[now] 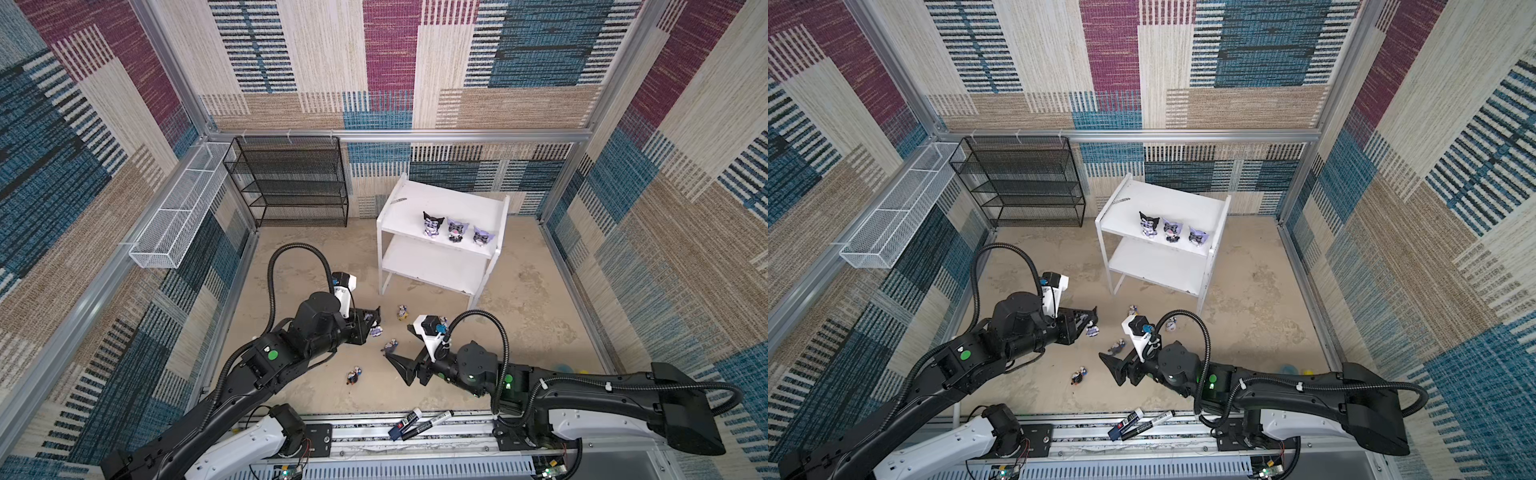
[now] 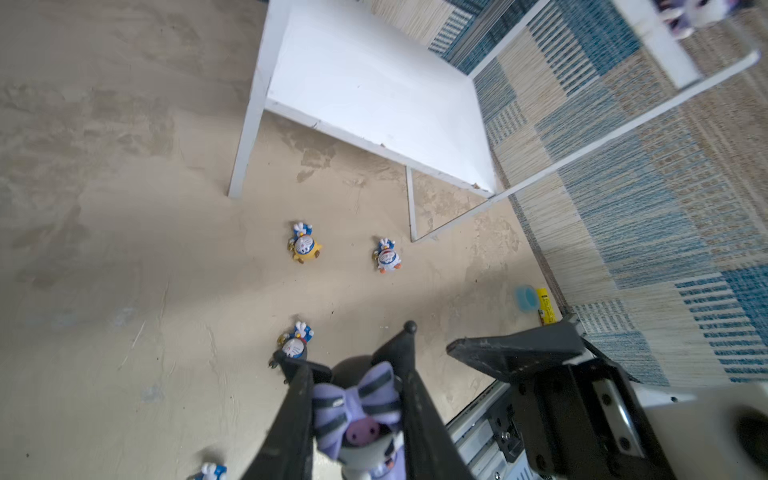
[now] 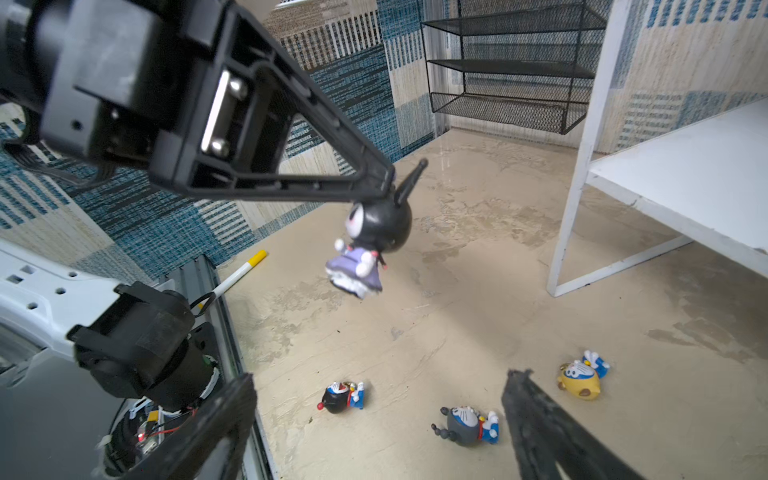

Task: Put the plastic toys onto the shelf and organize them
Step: 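Carry the Kuromi with the left gripper onto the shelf top while the right arm withdraws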

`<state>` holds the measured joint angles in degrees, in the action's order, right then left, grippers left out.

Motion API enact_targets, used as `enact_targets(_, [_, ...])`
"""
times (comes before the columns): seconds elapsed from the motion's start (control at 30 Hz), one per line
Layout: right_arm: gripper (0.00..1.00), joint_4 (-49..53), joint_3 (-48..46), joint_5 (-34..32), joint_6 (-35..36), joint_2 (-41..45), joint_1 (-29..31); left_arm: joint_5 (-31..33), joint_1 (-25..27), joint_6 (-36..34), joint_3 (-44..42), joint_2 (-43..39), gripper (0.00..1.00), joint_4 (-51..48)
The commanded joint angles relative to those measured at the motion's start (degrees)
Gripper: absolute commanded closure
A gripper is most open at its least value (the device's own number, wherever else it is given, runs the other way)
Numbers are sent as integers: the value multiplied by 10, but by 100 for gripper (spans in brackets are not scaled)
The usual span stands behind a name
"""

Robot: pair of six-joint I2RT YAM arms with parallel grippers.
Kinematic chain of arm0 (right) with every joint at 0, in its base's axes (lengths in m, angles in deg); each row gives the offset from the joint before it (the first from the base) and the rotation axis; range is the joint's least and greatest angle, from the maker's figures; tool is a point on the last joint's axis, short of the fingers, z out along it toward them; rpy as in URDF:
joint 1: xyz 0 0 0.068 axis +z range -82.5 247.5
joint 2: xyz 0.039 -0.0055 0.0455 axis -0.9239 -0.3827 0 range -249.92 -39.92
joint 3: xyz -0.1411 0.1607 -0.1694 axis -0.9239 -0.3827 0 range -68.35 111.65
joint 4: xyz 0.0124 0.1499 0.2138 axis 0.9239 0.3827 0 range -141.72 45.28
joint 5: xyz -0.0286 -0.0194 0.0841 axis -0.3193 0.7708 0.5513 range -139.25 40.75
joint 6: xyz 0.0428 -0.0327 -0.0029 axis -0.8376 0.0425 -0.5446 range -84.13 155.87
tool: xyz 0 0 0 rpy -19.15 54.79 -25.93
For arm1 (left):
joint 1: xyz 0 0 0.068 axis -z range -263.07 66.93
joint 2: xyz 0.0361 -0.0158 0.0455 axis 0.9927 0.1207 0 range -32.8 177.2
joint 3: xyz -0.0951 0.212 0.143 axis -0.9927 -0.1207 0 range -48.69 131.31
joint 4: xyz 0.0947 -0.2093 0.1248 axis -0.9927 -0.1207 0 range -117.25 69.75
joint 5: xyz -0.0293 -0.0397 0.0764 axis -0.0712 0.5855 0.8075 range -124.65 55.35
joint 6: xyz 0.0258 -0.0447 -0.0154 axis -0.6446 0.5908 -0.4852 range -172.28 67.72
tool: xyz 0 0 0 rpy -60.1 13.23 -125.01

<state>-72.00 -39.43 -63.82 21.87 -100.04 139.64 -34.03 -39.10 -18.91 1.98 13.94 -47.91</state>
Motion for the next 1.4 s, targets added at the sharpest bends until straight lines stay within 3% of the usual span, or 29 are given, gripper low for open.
enact_targets(0.0, [5, 26, 4, 45, -36, 13, -7, 33, 2, -80, 0, -21, 89, 48])
enact_targets(0.17, [5, 45, -3, 48, -47, 31, -7, 57, 11, -148, 10, -38, 92, 94])
enact_targets(0.33, [0, 66, -29, 59, -44, 67, -7, 72, 23, -230, 56, -3, 96, 145])
enact_targets(0.83, [0, 274, -35, -13, -71, 346, -7, 90, 44, -431, 148, 165, 96, 396])
enact_targets(0.97, [0, 317, -9, -34, -59, 395, -7, 95, 43, -458, 155, 200, 98, 447])
enact_targets(1.37, [1, 350, 20, -64, -47, 395, -7, 113, 33, -483, 188, 275, 100, 488])
